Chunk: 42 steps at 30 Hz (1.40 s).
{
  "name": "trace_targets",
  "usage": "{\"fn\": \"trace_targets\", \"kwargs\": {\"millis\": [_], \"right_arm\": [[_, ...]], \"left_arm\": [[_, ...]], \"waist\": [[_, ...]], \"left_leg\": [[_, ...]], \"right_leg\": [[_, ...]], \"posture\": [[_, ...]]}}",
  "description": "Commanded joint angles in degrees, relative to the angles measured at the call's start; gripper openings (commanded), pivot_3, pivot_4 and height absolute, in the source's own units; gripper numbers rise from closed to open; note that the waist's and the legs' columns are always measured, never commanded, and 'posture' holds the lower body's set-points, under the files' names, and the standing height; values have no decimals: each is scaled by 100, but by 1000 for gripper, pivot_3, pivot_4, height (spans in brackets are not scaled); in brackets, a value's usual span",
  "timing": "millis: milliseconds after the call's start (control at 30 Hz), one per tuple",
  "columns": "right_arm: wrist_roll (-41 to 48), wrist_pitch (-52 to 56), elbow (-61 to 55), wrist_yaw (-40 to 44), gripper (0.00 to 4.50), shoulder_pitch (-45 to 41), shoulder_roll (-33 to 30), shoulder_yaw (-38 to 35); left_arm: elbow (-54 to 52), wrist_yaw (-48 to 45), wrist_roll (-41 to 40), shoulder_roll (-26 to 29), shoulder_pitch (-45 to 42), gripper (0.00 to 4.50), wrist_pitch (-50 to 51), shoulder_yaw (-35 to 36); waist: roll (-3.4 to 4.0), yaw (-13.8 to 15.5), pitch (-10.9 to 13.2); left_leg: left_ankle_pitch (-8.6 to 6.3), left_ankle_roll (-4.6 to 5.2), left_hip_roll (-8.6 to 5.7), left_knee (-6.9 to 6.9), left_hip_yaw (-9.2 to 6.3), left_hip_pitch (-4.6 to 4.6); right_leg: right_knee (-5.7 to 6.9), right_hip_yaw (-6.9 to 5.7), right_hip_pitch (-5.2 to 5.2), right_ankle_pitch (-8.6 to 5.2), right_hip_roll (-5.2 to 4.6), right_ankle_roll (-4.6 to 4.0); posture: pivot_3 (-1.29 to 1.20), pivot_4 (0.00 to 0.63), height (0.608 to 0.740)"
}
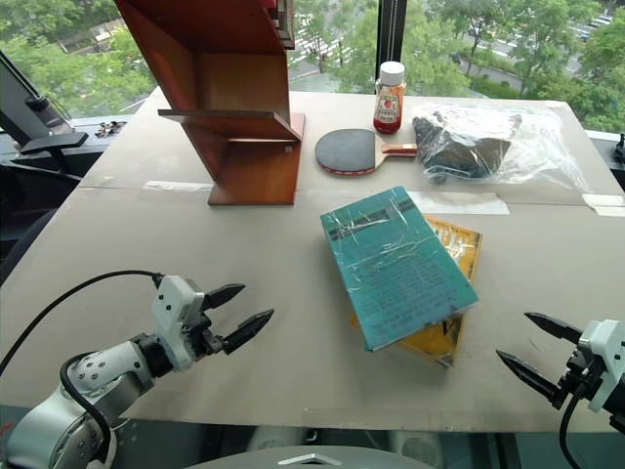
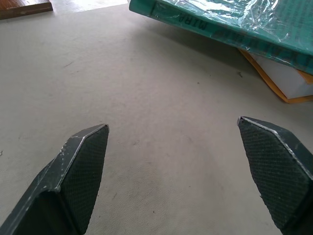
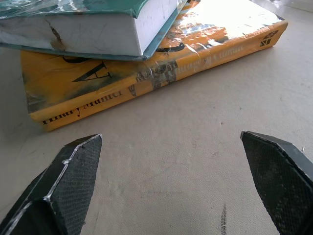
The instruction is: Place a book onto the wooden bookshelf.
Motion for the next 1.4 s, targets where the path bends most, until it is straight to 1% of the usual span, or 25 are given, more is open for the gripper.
{"fn": "trace_targets", "kwargs": {"millis": [33,233,700,800,900,967,1033,1167,1233,1400], "right_arm": [[73,-141,5,34,4500,29,39,-69],[144,-34,-213,-100,4500,74,124,-103],[218,-31,-250,-115,4500,77,79,-162],[219,-64,-257,-128,4500,96,120,-161],[239,-58,-435,-196,4500,188,199,-141],[334,47,-793,-262,4500,344,236,-147],[481,86,-1264,-380,4500,471,287,-224],[1007,487,-2382,-830,4500,669,270,-509],[1269,763,-2938,-971,4500,866,166,-662],[1708,1238,-3695,-1069,4500,1297,-107,-1199]], "left_arm": [[-130,-231,84,-37,-34,4350,-179,144],[161,-713,215,-32,-228,4350,-283,181],[298,-1107,317,-98,-368,4350,-264,331],[287,-1183,275,-131,-453,4350,-209,260],[291,-1170,50,-267,-841,4350,121,26],[270,-941,-231,-427,-1236,4350,743,-177],[249,-792,-1044,-519,-1589,4350,1675,-236],[411,-422,-2194,-529,-2240,4350,3211,-281],[768,94,-2943,-729,-2643,4350,3973,-170],[1811,1373,-4060,-1392,-3468,4350,5054,-56]], "waist": [[0,0,0],[3,0,-1],[3,-4,-1],[3,-4,-1],[3,12,-1],[8,31,-3],[10,32,-4],[11,-30,-3],[13,-14,-4],[-6,15,-3]], "left_leg": [[0,0,0,0,0,0],[0,0,0,0,0,0],[0,0,1,0,0,-2],[0,0,1,-1,0,-3],[0,0,0,0,-1,-3],[0,0,0,0,-1,-4],[0,0,-1,1,-2,-6],[0,1,1,1,-4,-4],[0,1,0,1,-8,-3],[1,1,-6,8,-22,-3]], "right_leg": [[0,0,0,0,0,0],[-2,-1,0,0,0,0],[-5,-1,0,0,0,0],[-6,-1,0,0,0,0],[-6,-2,0,0,0,0],[-6,-2,0,0,0,0],[-5,-4,1,1,0,1],[4,-3,0,1,6,2],[8,-4,0,1,8,2],[12,-8,7,0,9,2]], "posture": [[0,150,740],[0,150,740],[0,150,740],[0,150,740],[0,150,740],[0,150,740],[0,150,740],[0,150,740],[0,150,740],[0,150,740]]}}
